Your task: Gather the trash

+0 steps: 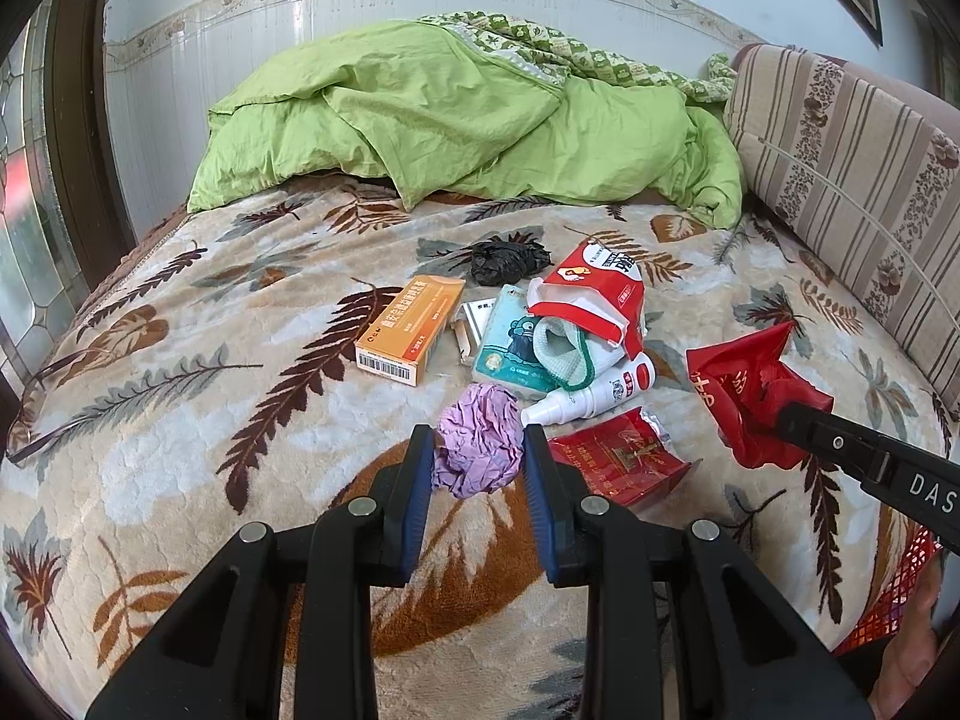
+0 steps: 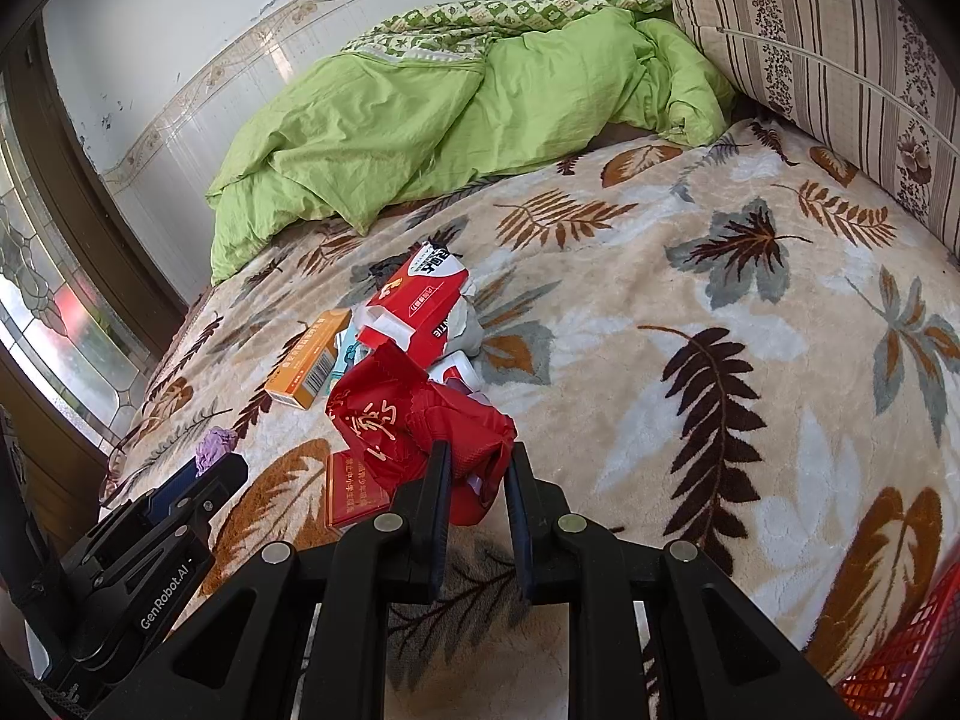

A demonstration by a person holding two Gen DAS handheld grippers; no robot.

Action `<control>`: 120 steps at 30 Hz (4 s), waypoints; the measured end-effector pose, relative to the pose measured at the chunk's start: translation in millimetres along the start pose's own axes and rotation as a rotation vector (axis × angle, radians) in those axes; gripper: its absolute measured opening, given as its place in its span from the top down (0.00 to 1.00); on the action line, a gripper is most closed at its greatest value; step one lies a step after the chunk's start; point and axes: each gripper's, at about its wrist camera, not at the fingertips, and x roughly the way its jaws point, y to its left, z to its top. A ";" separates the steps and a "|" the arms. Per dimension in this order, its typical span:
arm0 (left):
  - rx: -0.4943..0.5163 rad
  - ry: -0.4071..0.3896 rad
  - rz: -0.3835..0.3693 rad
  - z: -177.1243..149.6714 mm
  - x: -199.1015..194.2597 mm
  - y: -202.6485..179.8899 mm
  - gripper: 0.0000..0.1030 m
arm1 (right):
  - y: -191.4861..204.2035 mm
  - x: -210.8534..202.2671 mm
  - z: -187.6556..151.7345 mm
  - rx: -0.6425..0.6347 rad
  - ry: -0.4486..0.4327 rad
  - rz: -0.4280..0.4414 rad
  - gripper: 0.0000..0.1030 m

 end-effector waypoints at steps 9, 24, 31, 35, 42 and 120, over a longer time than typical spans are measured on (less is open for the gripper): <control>0.002 0.000 0.001 -0.5 -0.1 -0.8 0.73 | -0.4 -0.6 0.3 0.000 -0.003 0.001 0.82; 0.013 -0.004 -0.010 -1.0 -2.5 -0.5 0.73 | -2.5 -13.4 -2.8 0.021 -0.025 0.005 0.82; 0.031 -0.007 -0.140 -0.7 -19.3 -13.1 0.73 | -27.3 -50.0 -9.6 0.083 -0.040 0.000 0.82; 0.070 0.007 -0.274 1.1 -32.5 -37.5 0.73 | -56.4 -86.3 -14.8 0.130 -0.062 -0.026 0.82; 0.170 0.048 -0.507 1.5 -61.3 -102.6 0.73 | -114.8 -154.5 -25.7 0.204 -0.110 -0.129 0.82; 0.215 0.345 -0.461 -13.1 50.9 -57.9 0.31 | -72.8 -48.9 -4.3 0.206 -0.029 0.005 0.53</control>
